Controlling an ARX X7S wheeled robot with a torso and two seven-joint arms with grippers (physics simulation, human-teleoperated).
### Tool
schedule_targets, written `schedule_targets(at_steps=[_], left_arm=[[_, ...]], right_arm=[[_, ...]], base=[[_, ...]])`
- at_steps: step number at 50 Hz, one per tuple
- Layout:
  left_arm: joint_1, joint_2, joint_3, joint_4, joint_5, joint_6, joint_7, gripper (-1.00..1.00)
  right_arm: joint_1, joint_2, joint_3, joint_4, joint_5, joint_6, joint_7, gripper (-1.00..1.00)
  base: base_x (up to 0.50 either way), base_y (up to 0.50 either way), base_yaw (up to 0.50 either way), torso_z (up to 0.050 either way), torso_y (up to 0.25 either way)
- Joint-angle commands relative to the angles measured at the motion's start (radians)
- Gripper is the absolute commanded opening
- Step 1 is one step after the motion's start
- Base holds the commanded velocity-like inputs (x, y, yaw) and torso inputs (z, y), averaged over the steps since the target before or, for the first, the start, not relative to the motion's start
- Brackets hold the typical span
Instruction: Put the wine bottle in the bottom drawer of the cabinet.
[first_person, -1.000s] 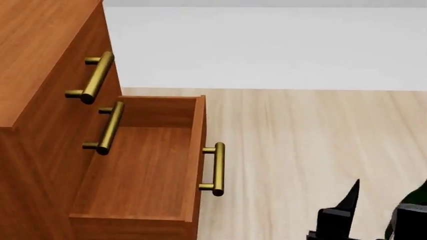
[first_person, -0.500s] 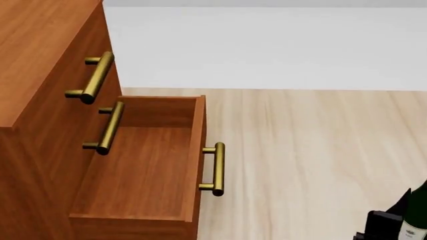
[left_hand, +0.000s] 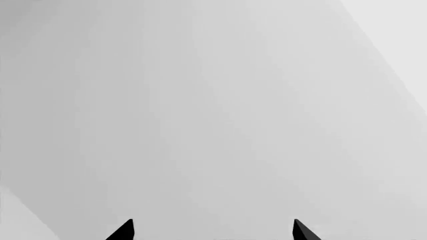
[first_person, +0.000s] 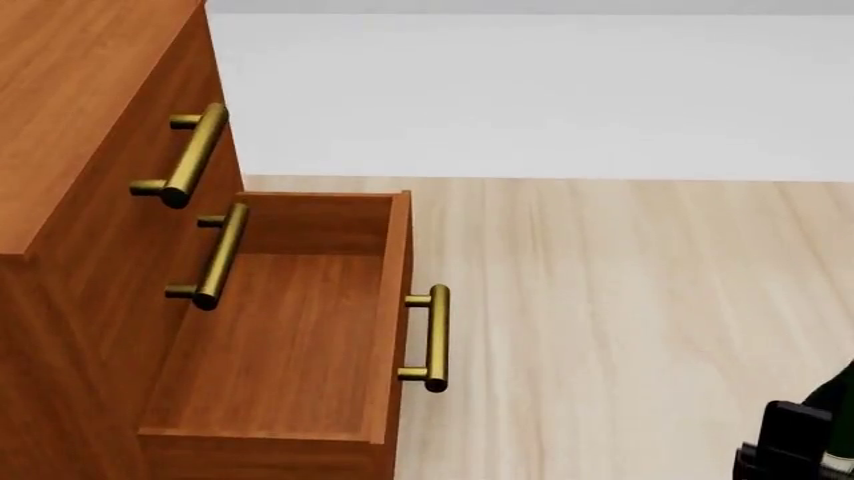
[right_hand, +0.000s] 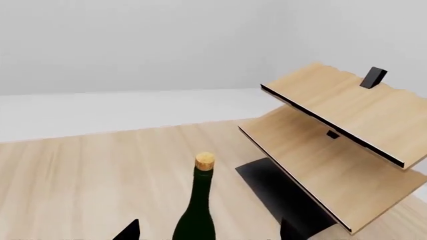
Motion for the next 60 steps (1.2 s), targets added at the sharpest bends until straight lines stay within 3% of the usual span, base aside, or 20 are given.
schedule_targets(at_steps=[1, 7, 16, 23, 31, 40, 46, 50, 60], left_arm=[[-0.022, -0.034, 0.014, 0.026, 0.004, -0.070, -0.024, 1.00], [0.000, -0.017, 0.014, 0.005, 0.006, -0.027, -0.009, 1.00], [-0.017, -0.050, 0.032, 0.039, 0.014, -0.094, -0.025, 1.00], [0.022, -0.015, 0.027, 0.005, 0.017, -0.009, -0.003, 1.00], [-0.008, -0.051, 0.035, 0.033, 0.013, -0.087, -0.026, 1.00], [-0.006, -0.056, 0.043, 0.027, 0.024, -0.081, -0.026, 1.00], [0.031, -0.019, 0.039, -0.017, 0.028, 0.011, -0.003, 1.00], [0.000, -0.055, 0.043, 0.027, 0.017, -0.081, -0.027, 1.00], [-0.003, -0.063, 0.054, 0.025, 0.024, -0.083, -0.028, 1.00]], right_arm=[[0.034, 0.010, -0.018, 0.062, 0.002, -0.003, 0.000, 1.00], [0.058, 0.017, -0.027, 0.095, 0.004, 0.005, 0.000, 1.00], [0.078, 0.022, -0.045, 0.144, 0.004, -0.008, -0.004, 1.00], [0.084, 0.022, -0.050, 0.179, 0.004, -0.024, -0.009, 1.00], [0.094, 0.023, -0.067, 0.237, -0.001, -0.051, -0.014, 1.00], [0.105, 0.029, -0.087, 0.288, -0.013, -0.074, -0.011, 1.00], [0.123, 0.033, -0.096, 0.325, -0.018, -0.082, -0.010, 1.00], [0.131, 0.035, -0.103, 0.348, -0.021, -0.092, -0.011, 1.00], [0.157, 0.041, -0.125, 0.406, -0.031, -0.110, -0.010, 1.00]], base=[[0.00, 0.00, 0.00, 0.000, 0.000], [0.00, 0.00, 0.00, 0.000, 0.000], [0.00, 0.00, 0.00, 0.000, 0.000], [0.00, 0.00, 0.00, 0.000, 0.000], [0.00, 0.00, 0.00, 0.000, 0.000], [0.00, 0.00, 0.00, 0.000, 0.000], [0.00, 0.00, 0.00, 0.000, 0.000], [0.00, 0.00, 0.00, 0.000, 0.000], [0.00, 0.00, 0.00, 0.000, 0.000]])
